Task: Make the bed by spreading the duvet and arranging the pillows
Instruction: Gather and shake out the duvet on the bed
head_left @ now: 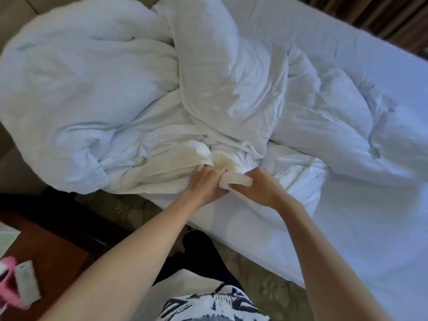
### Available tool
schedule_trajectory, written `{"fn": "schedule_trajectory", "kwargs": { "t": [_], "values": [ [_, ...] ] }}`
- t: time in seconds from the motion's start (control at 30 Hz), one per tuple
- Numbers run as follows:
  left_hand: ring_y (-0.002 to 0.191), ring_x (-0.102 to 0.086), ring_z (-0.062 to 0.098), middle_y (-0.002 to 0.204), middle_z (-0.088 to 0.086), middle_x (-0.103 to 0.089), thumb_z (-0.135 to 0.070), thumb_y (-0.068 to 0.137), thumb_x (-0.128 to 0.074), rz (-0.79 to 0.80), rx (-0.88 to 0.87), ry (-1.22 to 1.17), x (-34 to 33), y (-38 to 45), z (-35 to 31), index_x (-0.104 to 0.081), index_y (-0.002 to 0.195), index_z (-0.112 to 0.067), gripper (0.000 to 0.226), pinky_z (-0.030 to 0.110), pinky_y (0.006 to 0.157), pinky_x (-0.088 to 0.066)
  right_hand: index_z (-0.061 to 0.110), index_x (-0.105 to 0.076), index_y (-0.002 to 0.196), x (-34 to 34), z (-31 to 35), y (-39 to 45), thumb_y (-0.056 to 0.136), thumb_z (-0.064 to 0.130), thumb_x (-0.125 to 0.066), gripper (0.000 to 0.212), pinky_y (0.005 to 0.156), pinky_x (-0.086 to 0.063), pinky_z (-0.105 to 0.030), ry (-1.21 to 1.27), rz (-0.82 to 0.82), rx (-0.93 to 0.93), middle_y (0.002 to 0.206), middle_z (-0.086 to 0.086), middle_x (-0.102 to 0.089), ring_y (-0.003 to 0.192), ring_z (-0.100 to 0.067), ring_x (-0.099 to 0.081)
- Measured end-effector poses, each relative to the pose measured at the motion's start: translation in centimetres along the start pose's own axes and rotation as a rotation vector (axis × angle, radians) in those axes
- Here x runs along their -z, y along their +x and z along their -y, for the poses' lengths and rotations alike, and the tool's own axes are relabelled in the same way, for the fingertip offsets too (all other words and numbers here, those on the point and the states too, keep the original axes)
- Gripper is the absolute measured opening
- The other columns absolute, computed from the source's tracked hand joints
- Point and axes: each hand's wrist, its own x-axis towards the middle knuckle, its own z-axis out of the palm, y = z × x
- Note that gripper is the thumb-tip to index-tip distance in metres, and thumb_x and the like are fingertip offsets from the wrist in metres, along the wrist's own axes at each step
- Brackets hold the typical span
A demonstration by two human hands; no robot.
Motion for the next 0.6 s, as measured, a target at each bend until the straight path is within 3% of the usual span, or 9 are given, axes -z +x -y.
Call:
{"fn": "schedule_trajectory", "kwargs": {
  "t": [0.1, 0.2, 0.27, 0.37, 0.47, 0.53, 0.6],
  "values": [
    [0.081, -0.064, 0.034, 0.084, 0.009, -0.070, -0.024, 0.082, -0.063, -0.083, 0.074, -0.228, 1.1, -3.0, -2.3, -0.061, 0.076, -0.016, 0.011, 0.035, 0.059, -0.040, 0.011, -0.047, 0.056, 1.3, 0.3, -3.1, 0.075, 0.046, -0.078, 0.051, 0.051, -0.029, -0.027, -0.017, -0.021, 0.003, 0.055, 0.001, -0.042, 0.050, -0.012, -0.035],
    [0.070, -0.062, 0.032, 0.063, 0.001, -0.058, -0.010, 0.080, -0.061, -0.123, 0.111, -0.312, 0.7, -6.5, -3.8, -0.045, 0.059, -0.019, 0.027, 0.032, 0.051, -0.031, 0.006, -0.060, 0.068, 0.6, 0.7, -6.3, 0.072, 0.049, -0.080, 0.047, 0.052, -0.033, -0.025, -0.061, -0.056, 0.066, 0.058, 0.003, -0.051, 0.053, -0.011, -0.044],
    [0.065, -0.061, 0.029, 0.057, -0.005, -0.049, -0.006, 0.078, -0.060, -0.174, 0.110, -0.326, 0.9, -8.7, -4.8, -0.039, 0.055, -0.022, 0.035, 0.030, 0.049, -0.027, 0.012, -0.063, 0.072, -0.2, 1.0, -8.7, 0.070, 0.046, -0.081, 0.039, 0.053, -0.037, -0.025, -0.019, -0.086, 0.102, 0.061, 0.005, -0.057, 0.057, -0.010, -0.051],
    [0.061, -0.057, 0.026, 0.055, -0.008, -0.044, -0.008, 0.078, -0.060, -0.228, 0.094, -0.297, 0.9, -12.8, -6.6, -0.033, 0.053, -0.024, 0.040, 0.030, 0.049, -0.024, 0.022, -0.064, 0.071, -0.8, 1.8, -12.8, 0.075, 0.035, -0.076, 0.019, 0.055, -0.043, -0.030, -0.096, 0.026, 0.171, 0.066, 0.005, -0.061, 0.062, -0.014, -0.057],
    [0.064, -0.057, 0.027, 0.064, 0.000, -0.056, -0.010, 0.074, -0.059, -0.429, -0.021, -0.097, -0.3, -16.5, -9.3, -0.037, 0.063, -0.022, 0.027, 0.029, 0.057, -0.028, 0.017, -0.065, 0.073, -0.4, 1.9, -16.4, 0.075, 0.027, -0.068, 0.011, 0.057, -0.045, -0.036, -0.237, 0.205, 0.217, 0.068, -0.002, -0.061, 0.064, -0.023, -0.056],
    [0.081, -0.053, 0.025, 0.087, 0.006, -0.058, -0.017, 0.074, -0.062, -0.609, -0.034, 0.027, -1.0, -17.3, -11.2, -0.049, 0.085, -0.016, 0.017, 0.032, 0.068, -0.036, 0.010, -0.060, 0.074, 0.3, 1.6, -18.4, 0.074, 0.026, -0.066, 0.017, 0.056, -0.039, -0.034, -0.288, 0.252, 0.244, 0.066, -0.003, -0.054, 0.061, -0.019, -0.048],
    [0.101, -0.049, 0.024, 0.111, 0.008, -0.055, -0.026, 0.074, -0.067, -0.570, -0.074, 0.086, -0.9, -16.9, -12.7, -0.055, 0.113, -0.016, 0.041, 0.035, 0.084, -0.041, 0.012, -0.061, 0.079, 0.9, 0.9, -20.0, 0.077, 0.027, -0.065, 0.015, 0.057, -0.040, -0.033, -0.332, 0.254, 0.264, 0.071, -0.003, -0.055, 0.062, -0.017, -0.048]
  ]
}}
